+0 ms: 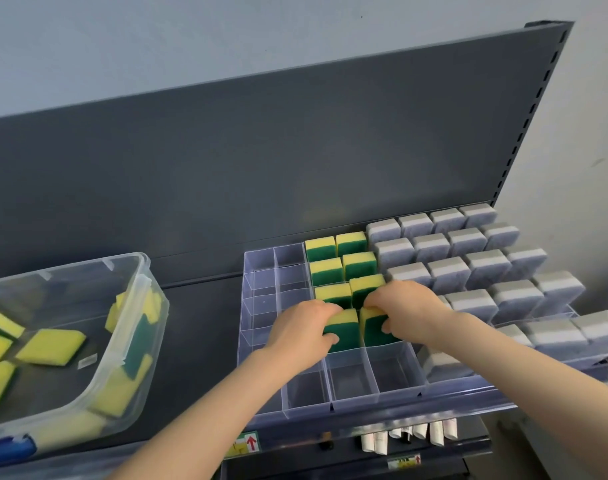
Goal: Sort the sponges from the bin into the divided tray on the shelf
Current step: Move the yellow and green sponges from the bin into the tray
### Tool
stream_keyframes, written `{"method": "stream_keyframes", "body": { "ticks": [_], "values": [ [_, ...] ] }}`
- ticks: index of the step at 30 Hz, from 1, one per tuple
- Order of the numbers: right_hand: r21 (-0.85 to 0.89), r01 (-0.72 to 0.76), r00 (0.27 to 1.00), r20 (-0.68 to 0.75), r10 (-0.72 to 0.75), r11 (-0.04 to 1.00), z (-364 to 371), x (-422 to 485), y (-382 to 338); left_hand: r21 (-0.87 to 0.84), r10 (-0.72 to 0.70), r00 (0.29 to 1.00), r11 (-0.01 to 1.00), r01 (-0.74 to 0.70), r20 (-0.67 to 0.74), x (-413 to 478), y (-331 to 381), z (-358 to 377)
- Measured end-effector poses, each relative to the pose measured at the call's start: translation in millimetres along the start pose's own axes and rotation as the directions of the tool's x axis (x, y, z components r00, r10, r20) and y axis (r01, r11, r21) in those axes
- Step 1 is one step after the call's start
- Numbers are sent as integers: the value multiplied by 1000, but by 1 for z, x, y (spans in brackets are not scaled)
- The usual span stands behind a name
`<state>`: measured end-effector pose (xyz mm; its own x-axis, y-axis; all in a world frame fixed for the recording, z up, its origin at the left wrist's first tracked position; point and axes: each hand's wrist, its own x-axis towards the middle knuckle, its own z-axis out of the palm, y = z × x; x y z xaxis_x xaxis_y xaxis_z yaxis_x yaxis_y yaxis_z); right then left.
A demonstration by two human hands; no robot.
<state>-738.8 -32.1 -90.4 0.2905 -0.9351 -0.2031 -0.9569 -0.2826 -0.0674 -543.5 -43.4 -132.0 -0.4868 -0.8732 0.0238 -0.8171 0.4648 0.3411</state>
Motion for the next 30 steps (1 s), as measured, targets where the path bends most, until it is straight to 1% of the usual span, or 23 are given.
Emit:
{"method": "stream_keyframes", "body": {
  "ticks": [3, 6, 9, 15, 19, 22, 26, 30],
  "values": [
    [49, -5, 1000, -20, 6, 999, -7, 0, 1, 17, 23, 1000, 1000, -23, 1, -2, 2, -7],
    [125, 3, 992, -126, 13, 992, -22, 1, -2, 28, 42, 998, 999, -40, -38, -5, 0, -26],
    [133, 34, 977, -214, -5, 991, -37, 5, -17, 37, 29, 995, 999, -25, -101, -10, -11, -53],
    [121, 98, 961, -270, -62, 988, -54, 22, -71, 116, -98, 980, 986, 119, -174, -39, -61, -107],
    [89, 148, 956, -269, -119, 985, -64, 40, -121, 159, -198, 962, 960, 229, -190, -73, -106, -134],
    [97, 173, 949, -283, -140, 980, -69, 52, -152, 222, -257, 948, 929, 296, -190, -95, -135, -149],
    [131, 210, 942, -292, -165, 969, -72, 70, -207, 326, -336, 920, 863, 387, -203, -135, -184, -176],
    [140, 236, 941, -282, -190, 962, -71, 91, -265, 334, -409, 886, 822, 461, -217, -176, -238, -203]
  ]
}}
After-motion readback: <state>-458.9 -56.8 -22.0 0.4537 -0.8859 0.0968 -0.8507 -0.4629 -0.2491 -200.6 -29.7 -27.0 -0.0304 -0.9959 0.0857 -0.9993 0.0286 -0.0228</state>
